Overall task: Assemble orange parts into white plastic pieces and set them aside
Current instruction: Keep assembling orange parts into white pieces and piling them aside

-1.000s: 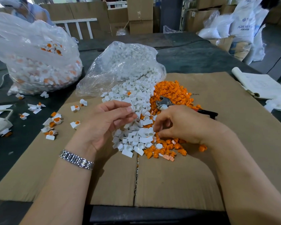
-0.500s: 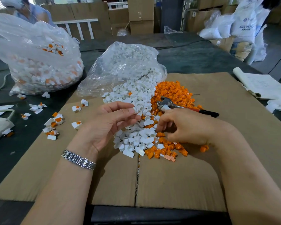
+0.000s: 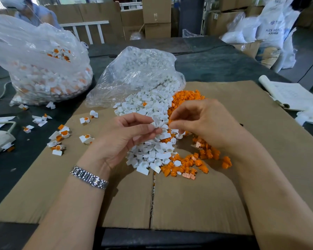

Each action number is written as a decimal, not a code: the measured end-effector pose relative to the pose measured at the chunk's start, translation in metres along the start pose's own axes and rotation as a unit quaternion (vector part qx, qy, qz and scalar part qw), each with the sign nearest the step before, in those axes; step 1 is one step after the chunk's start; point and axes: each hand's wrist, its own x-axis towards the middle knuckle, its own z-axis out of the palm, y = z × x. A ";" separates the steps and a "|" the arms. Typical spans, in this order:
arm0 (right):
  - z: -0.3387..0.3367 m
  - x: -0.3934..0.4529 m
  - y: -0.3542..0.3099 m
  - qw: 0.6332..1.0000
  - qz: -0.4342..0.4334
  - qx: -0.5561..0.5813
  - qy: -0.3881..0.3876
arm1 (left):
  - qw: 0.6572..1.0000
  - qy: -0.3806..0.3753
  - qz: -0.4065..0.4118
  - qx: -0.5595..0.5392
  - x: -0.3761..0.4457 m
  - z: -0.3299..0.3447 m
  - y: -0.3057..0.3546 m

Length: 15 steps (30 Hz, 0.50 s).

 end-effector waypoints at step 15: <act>0.022 0.002 -0.014 0.997 -0.049 0.005 0.060 | 0.991 0.020 0.097 0.086 -0.002 0.007 -0.005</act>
